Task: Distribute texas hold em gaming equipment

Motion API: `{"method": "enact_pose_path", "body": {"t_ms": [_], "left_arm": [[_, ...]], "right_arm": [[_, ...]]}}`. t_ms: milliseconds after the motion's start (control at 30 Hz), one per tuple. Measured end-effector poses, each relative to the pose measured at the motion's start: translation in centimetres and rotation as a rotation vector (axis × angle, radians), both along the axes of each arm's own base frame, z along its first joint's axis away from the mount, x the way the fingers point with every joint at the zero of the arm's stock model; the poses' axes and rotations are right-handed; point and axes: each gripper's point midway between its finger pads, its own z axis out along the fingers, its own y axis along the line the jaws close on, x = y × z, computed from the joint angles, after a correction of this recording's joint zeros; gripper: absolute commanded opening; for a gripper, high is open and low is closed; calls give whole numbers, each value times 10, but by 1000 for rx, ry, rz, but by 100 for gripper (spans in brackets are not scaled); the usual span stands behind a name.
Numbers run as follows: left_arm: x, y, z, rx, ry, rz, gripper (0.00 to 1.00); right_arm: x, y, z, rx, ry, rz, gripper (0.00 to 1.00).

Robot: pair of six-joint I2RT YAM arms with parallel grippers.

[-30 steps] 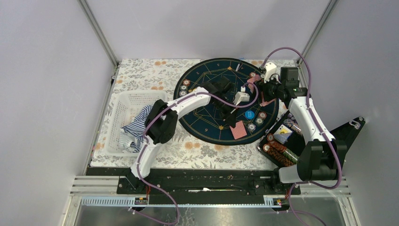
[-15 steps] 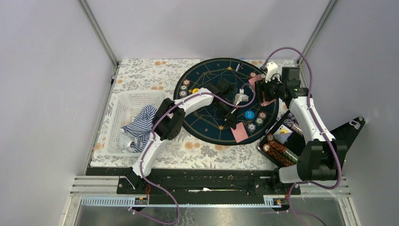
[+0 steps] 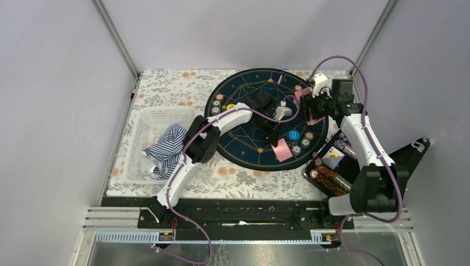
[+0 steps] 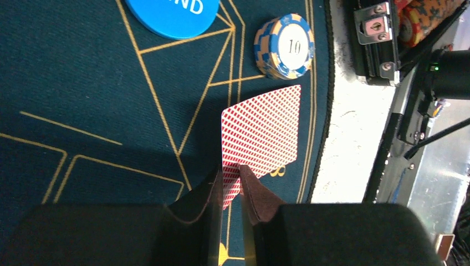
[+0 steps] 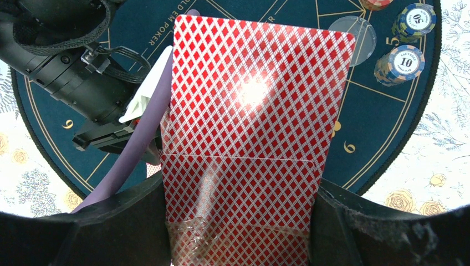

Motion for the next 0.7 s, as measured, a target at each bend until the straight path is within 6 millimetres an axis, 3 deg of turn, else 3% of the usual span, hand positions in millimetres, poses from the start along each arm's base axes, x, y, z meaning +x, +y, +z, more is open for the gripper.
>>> {"method": "enact_pose_path", "body": {"t_ms": [400, 567, 700], "left_arm": [[2, -2, -4, 45, -18, 31, 46], [-2, -4, 0, 49, -9, 42, 72], [0, 0, 7, 75, -71, 83, 79]], "right_arm": [[1, 0, 0, 0, -3, 0, 2], [1, 0, 0, 1, -3, -1, 2], [1, 0, 0, 3, -2, -1, 2]]}}
